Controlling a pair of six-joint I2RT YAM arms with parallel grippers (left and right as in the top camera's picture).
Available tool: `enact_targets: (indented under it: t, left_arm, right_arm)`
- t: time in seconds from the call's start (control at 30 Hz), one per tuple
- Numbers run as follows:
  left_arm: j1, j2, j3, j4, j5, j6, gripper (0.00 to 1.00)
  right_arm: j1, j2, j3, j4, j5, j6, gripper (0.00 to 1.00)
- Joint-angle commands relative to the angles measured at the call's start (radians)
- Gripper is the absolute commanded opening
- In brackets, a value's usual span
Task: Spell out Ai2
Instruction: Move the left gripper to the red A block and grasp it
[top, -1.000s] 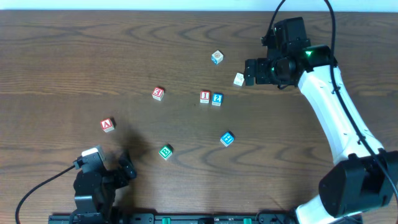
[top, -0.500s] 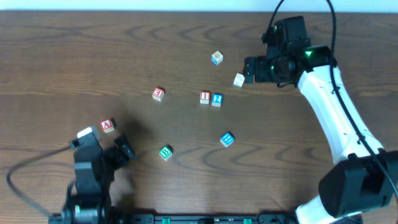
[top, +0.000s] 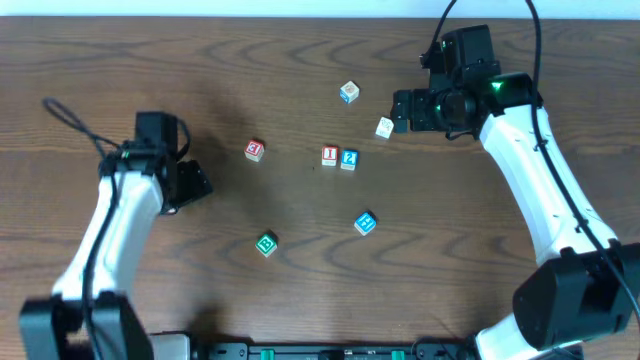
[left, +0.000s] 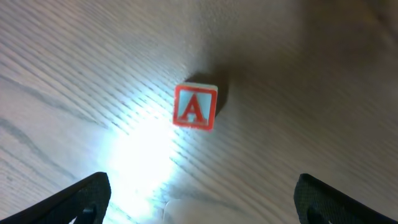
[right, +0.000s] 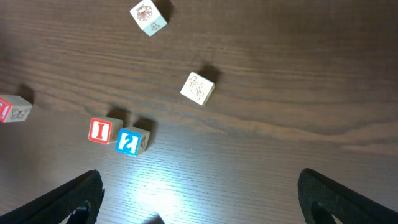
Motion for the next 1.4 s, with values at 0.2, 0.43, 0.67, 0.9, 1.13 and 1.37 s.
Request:
enact_targets:
  t: [0.2,0.43,0.67,0.9,1.13,1.37]
  left_arm:
    - [0.027,0.116,0.028,0.068,-0.009,-0.010,0.95]
    - [0.028,0.123,0.027,0.117,0.004,-0.012,0.95]
    - [0.028,0.123,0.001,0.122,0.001,-0.100,0.95]
    - [0.048,0.123,-0.076,0.189,0.015,-0.120,0.95]
    - [0.071,0.123,-0.108,0.235,0.018,-0.124,0.96]
    - [0.093,0.123,-0.146,0.303,0.051,-0.170,0.96]
  right_arm:
    - [-0.002,-0.011,0.007,0.000,-0.005,-0.012,0.99]
    - [-0.002,-0.011,0.007,-0.001,-0.005,-0.011,0.99]
    - [-0.002,-0.011,0.007,0.000,-0.005,-0.011,0.99]
    - [-0.002,-0.011,0.007,0.005,-0.005,-0.011,0.99]
    - [-0.002,-0.011,0.007,0.011,-0.005,0.001,0.99]
    - [-0.002,-0.011,0.007,0.014,-0.005,0.001,0.99]
